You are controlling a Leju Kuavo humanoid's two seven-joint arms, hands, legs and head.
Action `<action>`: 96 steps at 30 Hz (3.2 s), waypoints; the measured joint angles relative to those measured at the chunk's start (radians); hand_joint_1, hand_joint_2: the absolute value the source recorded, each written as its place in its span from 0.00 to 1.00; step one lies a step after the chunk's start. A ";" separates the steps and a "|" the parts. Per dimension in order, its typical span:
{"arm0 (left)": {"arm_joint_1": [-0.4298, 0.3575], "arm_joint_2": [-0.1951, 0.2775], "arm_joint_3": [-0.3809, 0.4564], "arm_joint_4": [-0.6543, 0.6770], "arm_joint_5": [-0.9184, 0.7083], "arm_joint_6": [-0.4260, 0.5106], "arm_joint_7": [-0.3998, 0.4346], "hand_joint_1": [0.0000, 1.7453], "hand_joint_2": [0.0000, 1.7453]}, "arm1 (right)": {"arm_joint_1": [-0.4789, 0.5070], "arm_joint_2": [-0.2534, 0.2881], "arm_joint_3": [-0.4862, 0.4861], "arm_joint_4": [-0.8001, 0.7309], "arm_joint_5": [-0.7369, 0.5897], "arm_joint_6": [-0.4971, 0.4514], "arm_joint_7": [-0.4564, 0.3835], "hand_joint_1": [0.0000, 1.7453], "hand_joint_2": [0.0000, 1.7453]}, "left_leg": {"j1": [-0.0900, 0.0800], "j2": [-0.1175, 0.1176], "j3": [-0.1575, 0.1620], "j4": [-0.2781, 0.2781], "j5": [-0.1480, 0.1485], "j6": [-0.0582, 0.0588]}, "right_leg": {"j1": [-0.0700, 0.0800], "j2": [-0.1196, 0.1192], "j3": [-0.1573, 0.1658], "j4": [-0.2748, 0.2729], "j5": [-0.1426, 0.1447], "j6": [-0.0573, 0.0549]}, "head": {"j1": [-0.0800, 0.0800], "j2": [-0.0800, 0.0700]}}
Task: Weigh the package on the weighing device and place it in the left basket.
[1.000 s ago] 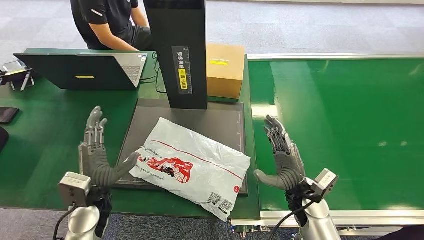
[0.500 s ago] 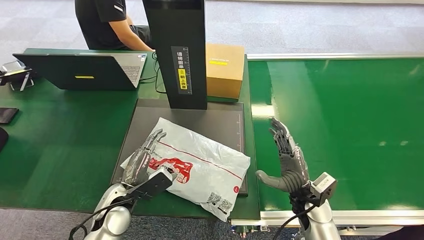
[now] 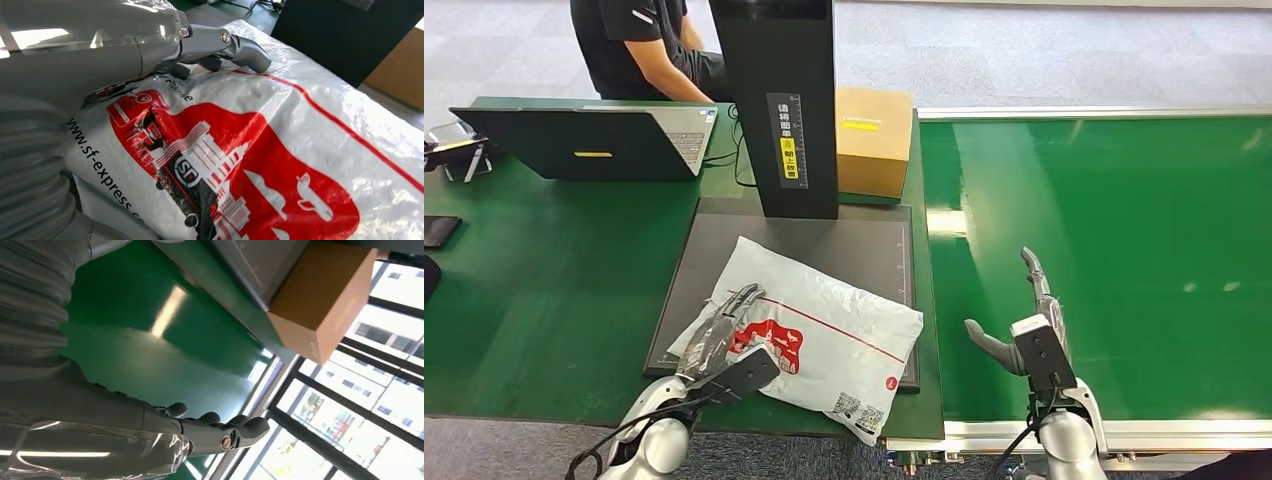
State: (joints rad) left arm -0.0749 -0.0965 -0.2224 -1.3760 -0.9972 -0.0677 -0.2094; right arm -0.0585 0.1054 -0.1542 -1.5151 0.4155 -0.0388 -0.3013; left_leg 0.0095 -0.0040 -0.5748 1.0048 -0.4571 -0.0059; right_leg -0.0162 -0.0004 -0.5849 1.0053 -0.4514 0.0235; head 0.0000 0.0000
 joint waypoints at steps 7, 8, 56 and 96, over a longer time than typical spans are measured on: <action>-0.003 0.000 0.000 0.008 0.000 -0.001 -0.003 1.00 1.00 | 0.008 0.009 -0.026 0.011 0.007 0.006 0.024 0.00 1.00 | 0.000 0.000 0.000 0.000 0.000 0.000 | 0.000 0.000 0.000 0.000 0.000 0.000 | 0.000 0.000; -0.004 0.000 0.000 0.009 0.000 -0.001 -0.004 1.00 1.00 | 0.008 0.010 -0.029 0.014 0.007 0.007 0.026 0.00 1.00 | 0.000 0.000 0.000 0.000 0.000 0.000 | 0.000 0.000 0.000 0.000 0.000 0.000 | 0.000 0.000; -0.032 0.010 0.423 -0.017 0.247 0.371 -0.093 1.00 1.00 | 0.040 0.026 -0.063 0.040 -0.007 0.062 0.007 0.00 1.00 | 0.000 0.001 0.000 0.000 0.000 0.000 | 0.001 0.000 0.000 0.000 -0.001 -0.001 | 0.000 0.000; -0.250 0.049 1.134 0.276 0.102 0.760 -0.268 0.00 1.00 | 0.041 0.035 -0.068 0.030 -0.018 0.043 0.012 0.00 1.00 | 0.001 0.001 -0.001 0.000 0.000 -0.001 | 0.002 0.000 -0.001 0.000 -0.001 -0.001 | 0.000 0.000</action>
State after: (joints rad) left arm -0.3248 -0.0470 0.9114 -1.1003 -0.8949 0.6928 -0.4773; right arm -0.0174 0.1400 -0.2218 -1.4856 0.3972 0.0047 -0.2891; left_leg 0.0107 -0.0031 -0.5754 1.0045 -0.4572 -0.0066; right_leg -0.0146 0.0001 -0.5857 1.0055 -0.4522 0.0223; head 0.0000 0.0000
